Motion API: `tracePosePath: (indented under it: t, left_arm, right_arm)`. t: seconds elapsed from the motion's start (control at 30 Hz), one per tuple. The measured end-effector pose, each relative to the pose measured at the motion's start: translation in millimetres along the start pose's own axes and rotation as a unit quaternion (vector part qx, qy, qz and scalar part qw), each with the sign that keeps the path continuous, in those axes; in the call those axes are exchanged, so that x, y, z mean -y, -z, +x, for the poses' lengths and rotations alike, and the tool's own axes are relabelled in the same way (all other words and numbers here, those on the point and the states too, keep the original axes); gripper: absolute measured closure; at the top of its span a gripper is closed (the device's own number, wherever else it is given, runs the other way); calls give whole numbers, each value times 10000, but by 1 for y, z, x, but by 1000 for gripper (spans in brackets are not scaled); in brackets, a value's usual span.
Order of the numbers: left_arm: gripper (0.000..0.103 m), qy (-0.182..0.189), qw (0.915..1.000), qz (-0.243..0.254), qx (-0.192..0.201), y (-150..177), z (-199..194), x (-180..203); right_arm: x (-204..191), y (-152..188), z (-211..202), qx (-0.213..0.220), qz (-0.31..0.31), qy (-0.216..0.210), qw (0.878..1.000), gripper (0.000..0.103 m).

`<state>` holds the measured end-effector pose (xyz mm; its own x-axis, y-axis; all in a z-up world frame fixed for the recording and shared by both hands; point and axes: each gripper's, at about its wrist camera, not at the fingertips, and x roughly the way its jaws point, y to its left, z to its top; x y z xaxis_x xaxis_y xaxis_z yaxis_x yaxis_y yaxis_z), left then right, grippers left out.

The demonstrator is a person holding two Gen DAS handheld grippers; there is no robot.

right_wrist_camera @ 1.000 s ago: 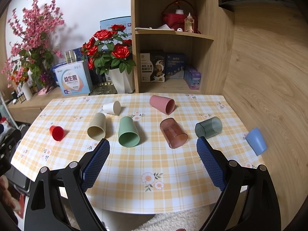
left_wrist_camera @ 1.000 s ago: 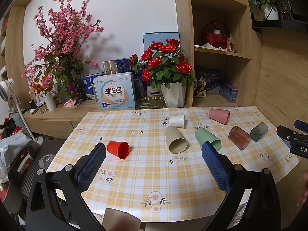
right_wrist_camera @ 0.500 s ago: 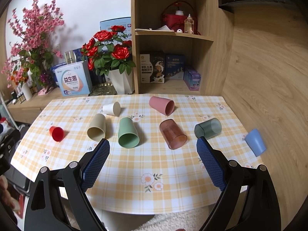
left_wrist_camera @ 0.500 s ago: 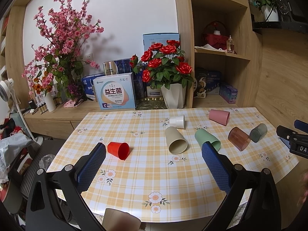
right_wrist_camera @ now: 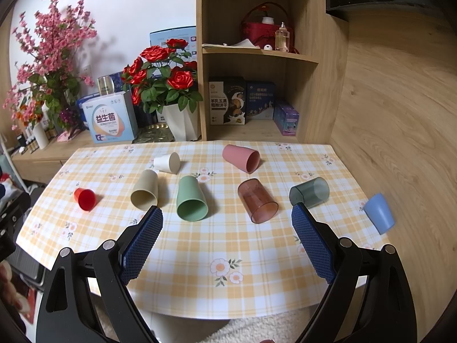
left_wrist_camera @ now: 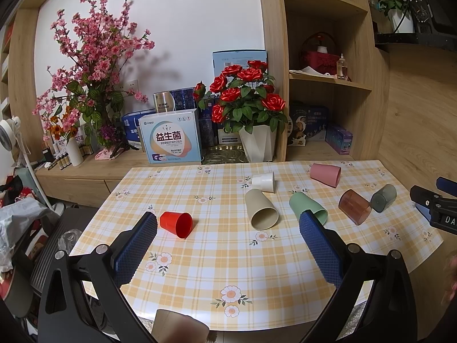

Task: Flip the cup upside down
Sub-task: 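Move the left tool toward the red cup lying on its side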

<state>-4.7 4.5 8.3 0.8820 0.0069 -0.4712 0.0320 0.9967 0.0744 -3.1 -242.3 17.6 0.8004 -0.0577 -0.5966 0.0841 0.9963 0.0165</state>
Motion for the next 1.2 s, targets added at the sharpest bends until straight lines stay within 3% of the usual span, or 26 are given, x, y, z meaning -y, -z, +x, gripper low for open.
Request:
tracePosePath:
  t: [0.2, 0.33, 0.43, 0.7, 0.83, 1.2]
  left_arm:
    - [6, 81, 10000, -41, -16, -3, -2, -3]
    - [6, 209, 9997, -96, -109, 0, 3, -8]
    - [6, -4, 9997, -170, -155, 6, 12, -17]
    - [6, -374, 9967, -503, -525, 24, 43, -53]
    - [6, -643, 9920, -676, -851, 35, 63, -72]
    - [6, -654, 9794, -1235, -1455, 57, 106, -100]
  right_arm:
    - [-1, 0, 0, 13, -4, -4, 10000, 14]
    - [1, 1, 0, 281, 17, -96, 9996, 14]
    - [9, 7, 9, 287, 242, -361, 9986, 14]
    - [19, 34, 49, 108, 498, -446, 9977, 14]
    - [13, 42, 72, -247, 328, -586, 9974, 14]
    - [17, 57, 112, -680, 429, -475, 9956, 14]
